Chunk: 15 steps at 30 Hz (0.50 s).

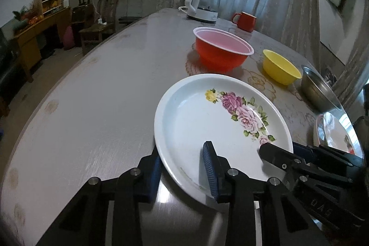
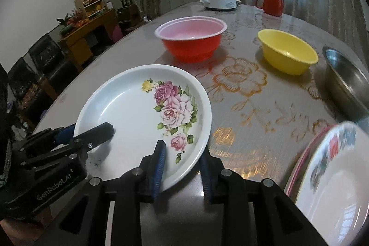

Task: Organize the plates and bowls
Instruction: 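Grasp the rim of the pink-rose plate with the left gripper, then carry the pink-rose plate with the left gripper over the plate stack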

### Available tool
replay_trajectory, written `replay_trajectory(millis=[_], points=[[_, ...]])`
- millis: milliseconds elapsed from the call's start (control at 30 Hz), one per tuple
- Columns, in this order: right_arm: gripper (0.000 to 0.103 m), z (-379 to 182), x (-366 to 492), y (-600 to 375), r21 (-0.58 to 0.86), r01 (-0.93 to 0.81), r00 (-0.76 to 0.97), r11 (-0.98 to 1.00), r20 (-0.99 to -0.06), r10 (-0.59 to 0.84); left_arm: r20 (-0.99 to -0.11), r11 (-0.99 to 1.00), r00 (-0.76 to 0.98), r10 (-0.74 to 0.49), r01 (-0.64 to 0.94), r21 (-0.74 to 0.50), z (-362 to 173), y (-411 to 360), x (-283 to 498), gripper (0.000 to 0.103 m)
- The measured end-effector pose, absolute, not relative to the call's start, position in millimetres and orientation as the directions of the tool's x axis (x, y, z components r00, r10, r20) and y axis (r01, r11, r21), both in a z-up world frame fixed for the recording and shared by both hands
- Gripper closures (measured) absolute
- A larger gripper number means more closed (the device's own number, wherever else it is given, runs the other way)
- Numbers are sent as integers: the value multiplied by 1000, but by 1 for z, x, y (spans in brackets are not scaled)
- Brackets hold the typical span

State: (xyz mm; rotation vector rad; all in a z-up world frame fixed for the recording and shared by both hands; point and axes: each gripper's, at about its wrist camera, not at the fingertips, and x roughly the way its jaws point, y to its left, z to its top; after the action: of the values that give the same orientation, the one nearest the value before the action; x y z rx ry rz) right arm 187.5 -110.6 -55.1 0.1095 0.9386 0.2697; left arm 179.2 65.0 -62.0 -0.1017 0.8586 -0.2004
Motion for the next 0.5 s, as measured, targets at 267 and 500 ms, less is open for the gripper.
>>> replay_trajectory(millis=[267,500], points=[[75,-58,146,-106,294,-215,574,931,-733,364,-718,970,656,-233,106,-219,-63,78,145,62],[73,-61,147,-114,381,-223,568,897,-697,438,-703,972,671,-236,150,-183,-64,66,139,37]])
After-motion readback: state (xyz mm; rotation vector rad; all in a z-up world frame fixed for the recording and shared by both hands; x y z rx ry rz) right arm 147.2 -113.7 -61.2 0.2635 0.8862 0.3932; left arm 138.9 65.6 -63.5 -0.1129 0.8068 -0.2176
